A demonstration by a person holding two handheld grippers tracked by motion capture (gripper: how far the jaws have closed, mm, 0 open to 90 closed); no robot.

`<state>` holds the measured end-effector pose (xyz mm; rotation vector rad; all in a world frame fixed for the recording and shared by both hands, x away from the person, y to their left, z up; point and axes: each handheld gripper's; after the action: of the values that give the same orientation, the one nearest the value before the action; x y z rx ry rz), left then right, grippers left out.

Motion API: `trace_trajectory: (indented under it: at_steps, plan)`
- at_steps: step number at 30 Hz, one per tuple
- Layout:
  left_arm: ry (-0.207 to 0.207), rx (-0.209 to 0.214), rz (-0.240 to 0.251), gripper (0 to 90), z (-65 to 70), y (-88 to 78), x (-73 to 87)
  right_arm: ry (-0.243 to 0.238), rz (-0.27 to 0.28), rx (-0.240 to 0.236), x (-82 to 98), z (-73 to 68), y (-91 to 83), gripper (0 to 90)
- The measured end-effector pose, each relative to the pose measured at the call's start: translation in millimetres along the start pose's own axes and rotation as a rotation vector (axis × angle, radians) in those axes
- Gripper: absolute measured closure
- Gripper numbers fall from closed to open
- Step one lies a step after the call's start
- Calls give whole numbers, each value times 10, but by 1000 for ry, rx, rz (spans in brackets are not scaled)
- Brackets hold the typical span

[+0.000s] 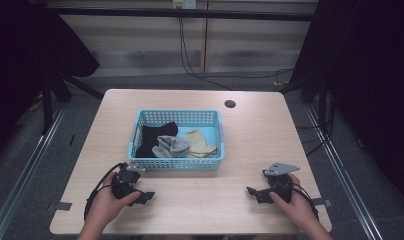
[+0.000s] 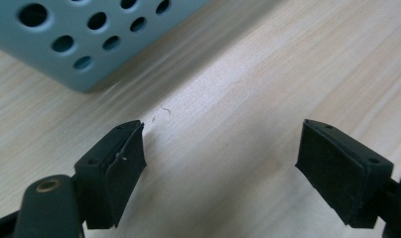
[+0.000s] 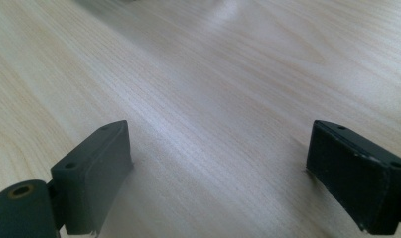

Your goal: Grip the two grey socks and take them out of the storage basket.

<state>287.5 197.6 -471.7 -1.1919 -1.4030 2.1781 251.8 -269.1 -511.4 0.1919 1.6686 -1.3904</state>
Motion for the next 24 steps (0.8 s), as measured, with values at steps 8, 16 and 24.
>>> trace_trajectory:
  at_steps: [8, 16, 24]
  plan:
    - [-41, 61, -95, 187, 13, -135, -91, 0, 1, 1, 0, -1, 1, 98]
    - [-61, 67, -157, 186, -45, -273, -218, -1, 1, 0, 0, 1, 1, 97]
    - [-68, 57, -196, 187, -52, -549, -382, 0, 0, 1, 0, -1, 0, 97]
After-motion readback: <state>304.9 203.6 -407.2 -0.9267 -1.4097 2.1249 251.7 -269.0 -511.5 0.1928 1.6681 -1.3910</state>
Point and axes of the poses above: each handheld gripper's, and its own axes: y roughly forward along the jaws, x roughly out of its underside, z roughly to its right, and after that the axes turned 7 degrees about x, right-handed
